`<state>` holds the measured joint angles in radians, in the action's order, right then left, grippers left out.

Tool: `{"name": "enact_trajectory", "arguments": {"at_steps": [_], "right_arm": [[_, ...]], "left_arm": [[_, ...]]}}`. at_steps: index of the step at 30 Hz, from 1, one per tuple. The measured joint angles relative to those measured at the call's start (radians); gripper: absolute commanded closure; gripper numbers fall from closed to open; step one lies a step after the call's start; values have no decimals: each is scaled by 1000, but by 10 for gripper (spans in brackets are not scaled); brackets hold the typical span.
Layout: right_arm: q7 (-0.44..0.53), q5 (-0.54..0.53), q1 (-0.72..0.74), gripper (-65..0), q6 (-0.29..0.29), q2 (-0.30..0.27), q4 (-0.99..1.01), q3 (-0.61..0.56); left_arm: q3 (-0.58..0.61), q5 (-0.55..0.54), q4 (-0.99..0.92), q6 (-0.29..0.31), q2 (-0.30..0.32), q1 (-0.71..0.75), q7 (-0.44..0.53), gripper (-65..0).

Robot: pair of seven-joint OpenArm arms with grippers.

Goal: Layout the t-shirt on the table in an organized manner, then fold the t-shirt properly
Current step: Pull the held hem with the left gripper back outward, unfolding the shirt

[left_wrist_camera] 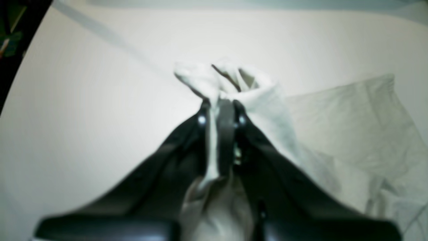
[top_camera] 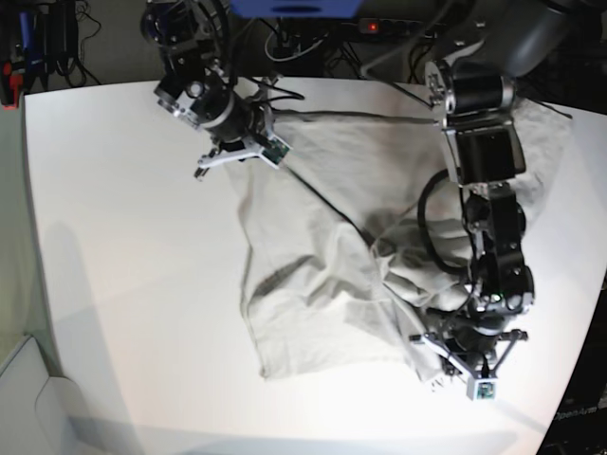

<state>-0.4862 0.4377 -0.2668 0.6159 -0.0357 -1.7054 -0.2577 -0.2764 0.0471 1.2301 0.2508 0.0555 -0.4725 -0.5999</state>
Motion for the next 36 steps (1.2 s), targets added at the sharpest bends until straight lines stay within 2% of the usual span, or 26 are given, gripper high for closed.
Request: {"name": "enact_trajectory", "arguments": {"at_steps": [4, 6, 10, 22, 28, 30, 33, 35, 36], "right_arm": [[14, -4, 3, 0, 0, 3, 20, -1], [27, -9, 15, 0, -1, 3, 40, -1], [39, -15, 28, 0, -3, 3, 65, -17], [42, -16, 27, 0, -3, 8, 68, -45], [42, -18, 25, 0, -3, 8, 68, -45], [43, -18, 25, 0, -3, 8, 68, -45], [43, -19, 24, 0, -3, 8, 67, -43], [44, -19, 24, 0, -3, 8, 67, -42], [45, -19, 24, 0, -3, 7, 67, -42]], "left_arm": [[-1, 0, 0, -13, 4, 5, 6, -267], [2, -9, 1, -84, 12, 17, 11, -309], [-2, -3, 0, -132, 40, 46, 5, -312], [-1, -15, -4, -135, 99, 41, 11, -316], [-2, -15, -168, -135, 96, 13, 13, -311], [-2, -16, -217, -135, 98, -6, 19, -282], [-2, -16, -255, -135, 93, -18, 37, -127], [-2, -16, -273, -135, 90, -16, 56, 0], [-1, -15, -285, -135, 89, -15, 68, 0]]}}
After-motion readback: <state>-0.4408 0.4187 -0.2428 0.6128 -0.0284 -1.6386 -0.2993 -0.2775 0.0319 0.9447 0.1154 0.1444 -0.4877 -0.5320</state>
